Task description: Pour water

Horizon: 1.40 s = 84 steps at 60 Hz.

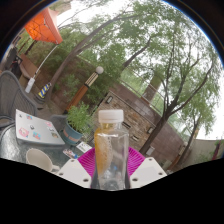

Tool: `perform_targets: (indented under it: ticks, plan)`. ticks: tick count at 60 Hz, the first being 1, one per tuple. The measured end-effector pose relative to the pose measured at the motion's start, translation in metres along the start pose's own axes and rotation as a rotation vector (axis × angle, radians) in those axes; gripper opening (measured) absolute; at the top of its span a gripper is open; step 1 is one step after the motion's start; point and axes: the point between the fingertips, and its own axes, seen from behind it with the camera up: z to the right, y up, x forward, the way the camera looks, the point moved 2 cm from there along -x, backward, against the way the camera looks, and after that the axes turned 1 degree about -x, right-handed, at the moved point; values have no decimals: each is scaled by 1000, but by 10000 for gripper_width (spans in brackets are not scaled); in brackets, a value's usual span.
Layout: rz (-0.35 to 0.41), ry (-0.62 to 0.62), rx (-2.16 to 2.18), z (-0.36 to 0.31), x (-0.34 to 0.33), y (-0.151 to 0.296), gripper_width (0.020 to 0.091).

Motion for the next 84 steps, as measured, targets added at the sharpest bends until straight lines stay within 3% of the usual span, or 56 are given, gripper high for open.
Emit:
perform_targets:
  ticks: [8,16,22,31,38,44,47,52,54,57,70,84]
  plan:
    - [-77,172,578,-16,4,-27,383]
    - [-119,166,717,-42,8,-92,380]
    - [-161,205,771,-55,20,-116,381]
    - [-158,210,753,-68,28,-140,381]
    - [-116,230,674,-63,27,-133,380]
    - [-132,220,642,-64,27,-132,381]
    - [-140,220,649,-63,27,-131,414]
    - [-169,223,639,-60,25,-131,542]
    - [-209,221,625,-63,20,-138,642]
    - [-254,241,618,-67,15,-142,851]
    - [-247,210,588,-42,-36,-123,824]
    - [-222,217,600,-17,-153,-85,829]
